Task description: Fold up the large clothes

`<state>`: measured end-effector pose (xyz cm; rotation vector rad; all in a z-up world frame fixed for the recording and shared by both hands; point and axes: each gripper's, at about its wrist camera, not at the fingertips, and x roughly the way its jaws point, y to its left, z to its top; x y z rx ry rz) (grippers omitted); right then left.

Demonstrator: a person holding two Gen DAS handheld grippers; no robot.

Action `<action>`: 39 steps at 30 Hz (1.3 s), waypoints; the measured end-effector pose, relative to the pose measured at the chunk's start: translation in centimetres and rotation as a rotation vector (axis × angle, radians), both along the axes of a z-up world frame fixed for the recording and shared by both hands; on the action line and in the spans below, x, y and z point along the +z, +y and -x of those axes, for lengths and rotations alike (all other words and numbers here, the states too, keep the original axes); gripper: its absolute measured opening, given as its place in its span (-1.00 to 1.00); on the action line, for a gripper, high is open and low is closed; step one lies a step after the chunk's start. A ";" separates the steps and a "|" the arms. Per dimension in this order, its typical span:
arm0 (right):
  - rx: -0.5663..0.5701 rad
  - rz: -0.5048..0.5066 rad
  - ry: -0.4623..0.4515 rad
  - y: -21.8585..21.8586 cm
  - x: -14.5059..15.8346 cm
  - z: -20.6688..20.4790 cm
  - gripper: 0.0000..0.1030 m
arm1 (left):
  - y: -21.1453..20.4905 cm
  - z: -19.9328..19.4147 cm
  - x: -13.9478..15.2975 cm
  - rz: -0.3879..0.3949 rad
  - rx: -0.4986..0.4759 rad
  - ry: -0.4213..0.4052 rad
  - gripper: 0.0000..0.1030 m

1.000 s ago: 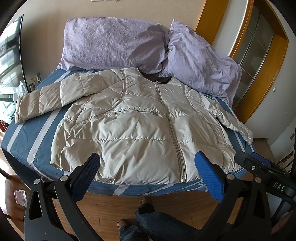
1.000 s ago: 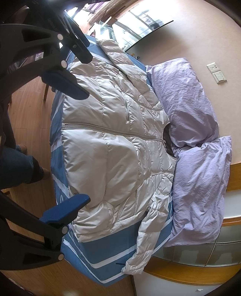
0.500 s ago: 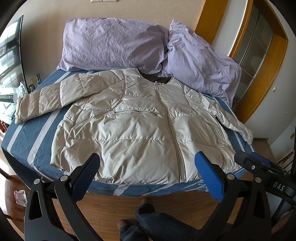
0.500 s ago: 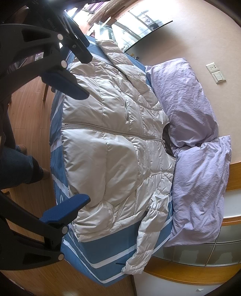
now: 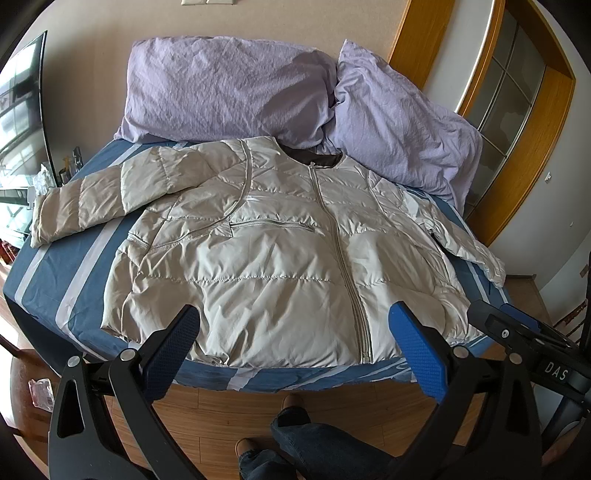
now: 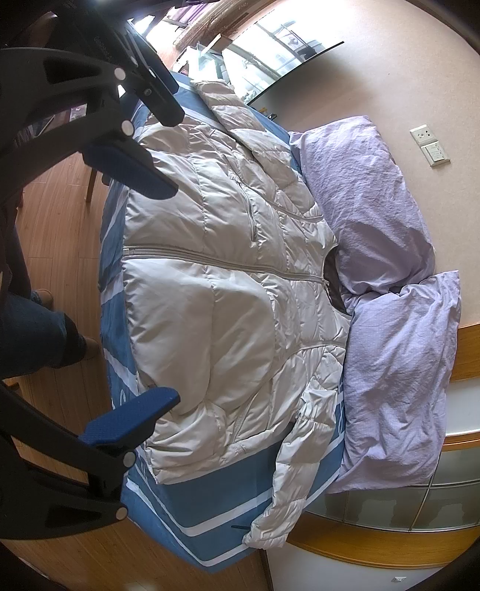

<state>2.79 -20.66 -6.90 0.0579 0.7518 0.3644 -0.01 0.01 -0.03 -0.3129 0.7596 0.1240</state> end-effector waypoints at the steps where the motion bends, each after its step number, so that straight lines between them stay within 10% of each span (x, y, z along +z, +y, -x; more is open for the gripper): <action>1: 0.000 0.000 0.000 0.0 0.0 0.0 0.96 | 0.0 0.0 0.0 0.000 0.000 0.000 0.97; 39: 0.000 -0.004 0.002 0.3 -0.3 -0.2 0.96 | 0.0 0.0 0.0 -0.002 0.000 0.002 0.97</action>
